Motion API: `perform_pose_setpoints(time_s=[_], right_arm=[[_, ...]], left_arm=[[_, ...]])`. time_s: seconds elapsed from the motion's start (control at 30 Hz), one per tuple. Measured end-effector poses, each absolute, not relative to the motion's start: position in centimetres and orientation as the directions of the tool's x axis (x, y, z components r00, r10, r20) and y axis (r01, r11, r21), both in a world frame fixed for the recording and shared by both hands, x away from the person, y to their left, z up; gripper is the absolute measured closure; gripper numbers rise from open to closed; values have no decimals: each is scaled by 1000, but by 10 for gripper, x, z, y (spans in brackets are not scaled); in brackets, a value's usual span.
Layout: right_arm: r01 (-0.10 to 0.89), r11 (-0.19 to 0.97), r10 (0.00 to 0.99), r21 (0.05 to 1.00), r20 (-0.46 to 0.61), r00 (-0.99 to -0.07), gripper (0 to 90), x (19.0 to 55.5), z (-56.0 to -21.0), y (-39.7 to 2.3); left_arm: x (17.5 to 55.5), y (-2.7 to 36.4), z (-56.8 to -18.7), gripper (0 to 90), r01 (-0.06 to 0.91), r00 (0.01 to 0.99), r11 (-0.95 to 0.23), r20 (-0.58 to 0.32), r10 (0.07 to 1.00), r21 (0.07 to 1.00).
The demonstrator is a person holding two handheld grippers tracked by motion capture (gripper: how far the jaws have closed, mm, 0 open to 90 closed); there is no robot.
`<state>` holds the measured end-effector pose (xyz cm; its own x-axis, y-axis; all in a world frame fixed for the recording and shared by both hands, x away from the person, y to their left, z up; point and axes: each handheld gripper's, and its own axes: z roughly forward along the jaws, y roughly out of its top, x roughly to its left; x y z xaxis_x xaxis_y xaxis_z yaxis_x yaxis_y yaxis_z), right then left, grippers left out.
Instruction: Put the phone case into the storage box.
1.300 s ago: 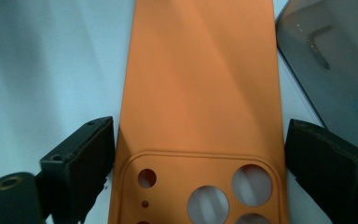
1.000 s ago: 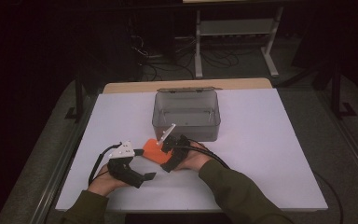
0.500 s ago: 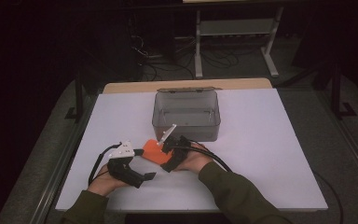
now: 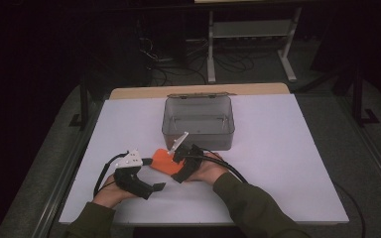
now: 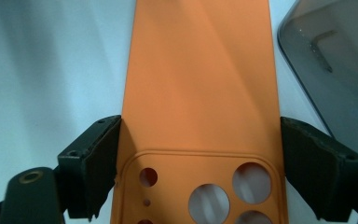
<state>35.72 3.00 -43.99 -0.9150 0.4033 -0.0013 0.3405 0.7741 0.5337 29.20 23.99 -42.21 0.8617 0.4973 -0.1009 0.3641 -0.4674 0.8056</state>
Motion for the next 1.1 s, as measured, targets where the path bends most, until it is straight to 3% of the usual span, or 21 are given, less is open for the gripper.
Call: perform_pose_setpoints(time_s=[1.1], right_arm=[[346, 749, 403, 565, 27, -915, 154, 337, -416, -24]], left_arm=[[292, 239, -424, 0, 361, 862, -486, -86, 500, 796]])
